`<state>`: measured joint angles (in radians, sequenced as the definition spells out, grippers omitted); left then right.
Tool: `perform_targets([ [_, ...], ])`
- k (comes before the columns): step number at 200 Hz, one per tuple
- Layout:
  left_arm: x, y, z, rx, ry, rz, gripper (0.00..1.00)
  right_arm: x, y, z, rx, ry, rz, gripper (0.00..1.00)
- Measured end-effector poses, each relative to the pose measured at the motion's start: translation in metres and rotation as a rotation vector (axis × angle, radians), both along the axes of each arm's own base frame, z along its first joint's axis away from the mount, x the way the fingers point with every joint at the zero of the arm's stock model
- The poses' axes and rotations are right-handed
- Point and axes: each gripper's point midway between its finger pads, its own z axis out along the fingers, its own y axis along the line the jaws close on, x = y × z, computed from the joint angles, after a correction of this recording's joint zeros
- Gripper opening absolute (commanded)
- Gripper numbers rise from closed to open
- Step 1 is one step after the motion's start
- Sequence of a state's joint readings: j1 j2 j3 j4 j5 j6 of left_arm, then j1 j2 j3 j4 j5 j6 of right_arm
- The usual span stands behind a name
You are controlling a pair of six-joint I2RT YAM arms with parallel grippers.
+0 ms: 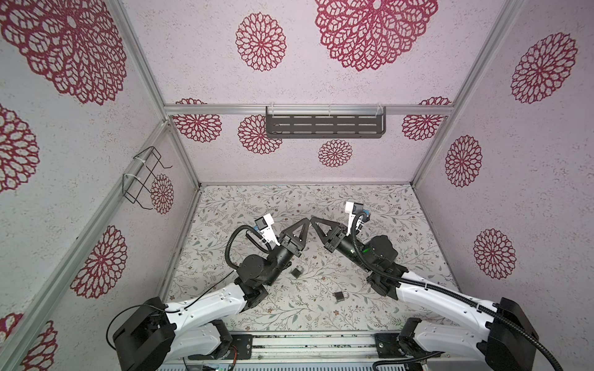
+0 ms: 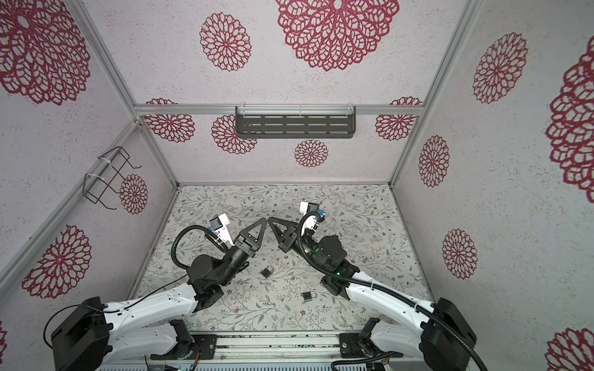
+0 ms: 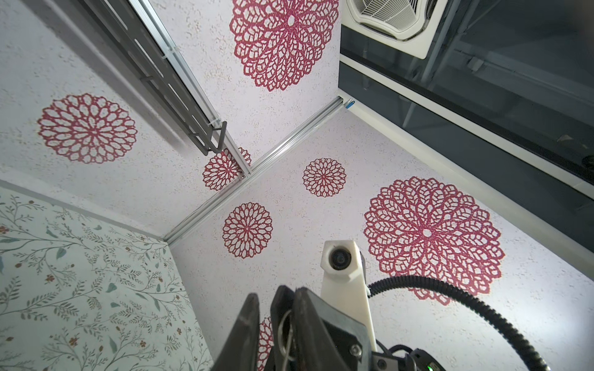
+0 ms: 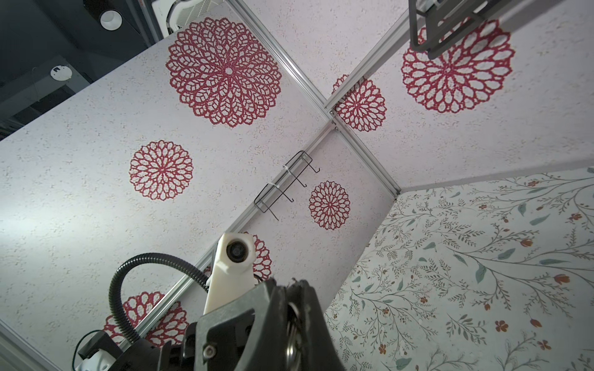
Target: Unlock with the key
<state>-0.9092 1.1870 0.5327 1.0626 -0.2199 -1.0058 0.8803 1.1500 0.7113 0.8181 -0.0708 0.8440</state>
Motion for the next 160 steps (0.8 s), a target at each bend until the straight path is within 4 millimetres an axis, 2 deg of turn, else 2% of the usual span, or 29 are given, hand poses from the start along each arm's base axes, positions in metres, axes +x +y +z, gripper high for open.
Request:
perform_targets([
  [106, 0.0002, -0.0067, -0.005, -0.02, 0.007, -0.013, 0.1, 0.0072, -0.0028, -0.0018, 0.024, 0.003, -0.041, 0.0],
  [129, 0.0005, -0.0074, -0.0053, -0.022, 0.004, -0.014, 0.03, 0.0074, -0.0031, -0.0026, 0.025, 0.005, -0.042, 0.0],
  [160, 0.0003, -0.0076, -0.0044, -0.028, 0.0, -0.014, 0.0, 0.0074, -0.0039, -0.0022, 0.029, 0.003, -0.045, 0.0],
])
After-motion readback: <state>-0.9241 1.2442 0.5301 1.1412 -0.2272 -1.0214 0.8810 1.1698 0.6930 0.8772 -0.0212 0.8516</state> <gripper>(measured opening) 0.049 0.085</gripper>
